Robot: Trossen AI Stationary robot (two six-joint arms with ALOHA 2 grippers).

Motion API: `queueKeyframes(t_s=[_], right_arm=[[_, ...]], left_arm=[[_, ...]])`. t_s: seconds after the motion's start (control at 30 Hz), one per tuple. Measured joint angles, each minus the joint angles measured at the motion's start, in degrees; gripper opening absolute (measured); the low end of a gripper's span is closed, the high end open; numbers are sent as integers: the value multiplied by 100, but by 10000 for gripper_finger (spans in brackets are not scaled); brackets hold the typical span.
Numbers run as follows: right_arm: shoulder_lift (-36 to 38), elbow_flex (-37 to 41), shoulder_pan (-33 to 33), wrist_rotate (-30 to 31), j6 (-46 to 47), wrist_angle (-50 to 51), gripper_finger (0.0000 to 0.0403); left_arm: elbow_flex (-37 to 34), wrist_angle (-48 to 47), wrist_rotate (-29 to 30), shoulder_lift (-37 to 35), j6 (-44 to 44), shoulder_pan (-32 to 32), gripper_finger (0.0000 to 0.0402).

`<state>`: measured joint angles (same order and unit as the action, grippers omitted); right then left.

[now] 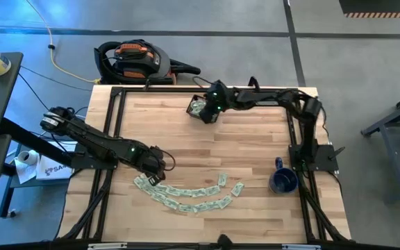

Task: Pick and place Stevia / Truvia into bins
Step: Put the stevia packet into the black bin, then move the black bin to the center of the table

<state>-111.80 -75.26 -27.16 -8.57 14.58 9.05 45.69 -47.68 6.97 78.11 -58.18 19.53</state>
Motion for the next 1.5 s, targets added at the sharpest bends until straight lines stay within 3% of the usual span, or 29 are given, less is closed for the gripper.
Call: queueKeyframes(t_s=[0.17,0.37,0.7,1.0,1.5], right_arm=[[-329,-600,50,-85,-662,940,6],[-333,-662,175,-14,-867,1062,21],[-333,-632,186,760,-1114,1197,121],[-333,-632,482,650,-1661,1652,128],[-147,-632,1378,-596,-1888,2575,128]], left_arm=[[0,-1,42,0,-109,0,115],[0,5,211,0,-111,0,115],[0,7,262,0,-141,-2,115],[0,9,263,0,-170,-2,115],[-2,3,266,0,-249,0,115]])
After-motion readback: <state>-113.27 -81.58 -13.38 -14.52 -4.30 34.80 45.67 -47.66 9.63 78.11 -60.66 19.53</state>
